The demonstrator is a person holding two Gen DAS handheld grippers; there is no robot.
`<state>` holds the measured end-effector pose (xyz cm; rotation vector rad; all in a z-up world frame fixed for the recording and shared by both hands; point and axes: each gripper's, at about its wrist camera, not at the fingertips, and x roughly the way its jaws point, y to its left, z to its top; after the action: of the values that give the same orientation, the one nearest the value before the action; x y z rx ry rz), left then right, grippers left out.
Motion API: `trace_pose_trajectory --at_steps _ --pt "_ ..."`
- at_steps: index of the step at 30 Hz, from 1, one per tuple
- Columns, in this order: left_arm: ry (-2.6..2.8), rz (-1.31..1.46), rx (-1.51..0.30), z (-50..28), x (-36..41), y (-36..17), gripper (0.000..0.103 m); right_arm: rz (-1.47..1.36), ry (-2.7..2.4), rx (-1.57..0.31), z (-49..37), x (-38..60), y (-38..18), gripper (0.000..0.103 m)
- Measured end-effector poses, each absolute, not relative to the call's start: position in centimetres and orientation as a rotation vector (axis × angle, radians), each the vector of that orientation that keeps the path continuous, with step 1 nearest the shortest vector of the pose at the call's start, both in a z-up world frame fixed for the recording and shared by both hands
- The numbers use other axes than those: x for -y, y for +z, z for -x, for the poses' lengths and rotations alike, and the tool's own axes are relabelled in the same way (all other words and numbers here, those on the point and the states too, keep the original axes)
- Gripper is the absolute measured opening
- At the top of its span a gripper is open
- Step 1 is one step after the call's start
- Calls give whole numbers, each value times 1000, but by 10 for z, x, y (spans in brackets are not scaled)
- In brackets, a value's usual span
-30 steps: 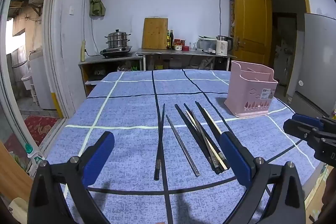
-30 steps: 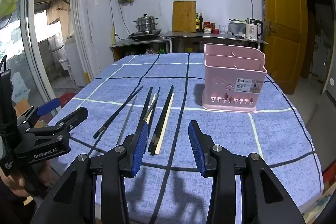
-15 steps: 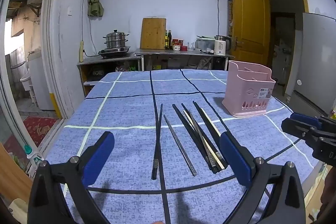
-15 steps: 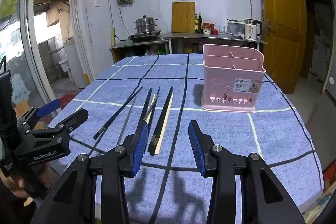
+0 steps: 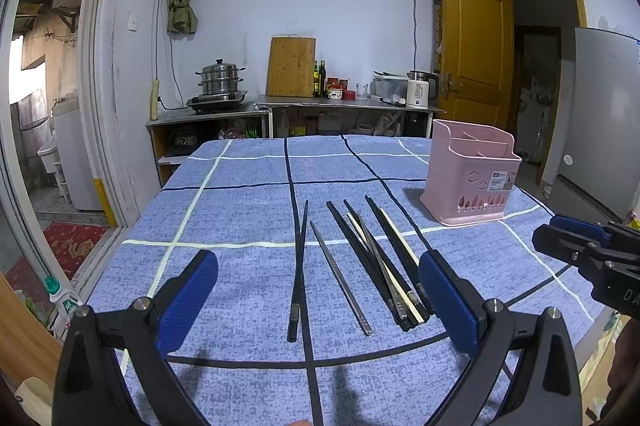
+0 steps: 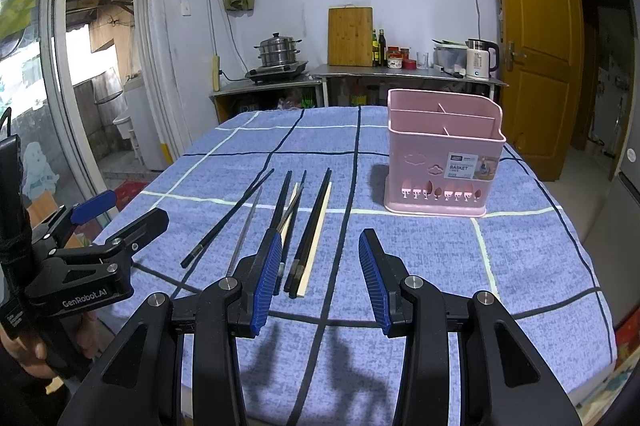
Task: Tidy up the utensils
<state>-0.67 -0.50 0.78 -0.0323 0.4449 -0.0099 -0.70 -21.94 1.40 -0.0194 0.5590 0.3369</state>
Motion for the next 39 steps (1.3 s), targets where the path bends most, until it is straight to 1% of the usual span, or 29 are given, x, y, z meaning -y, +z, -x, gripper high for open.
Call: trace_pose_trajectory --at_steps 39 --pt "-16 38 -440 11 8 11 102 16 338 -561 9 219 14 42"
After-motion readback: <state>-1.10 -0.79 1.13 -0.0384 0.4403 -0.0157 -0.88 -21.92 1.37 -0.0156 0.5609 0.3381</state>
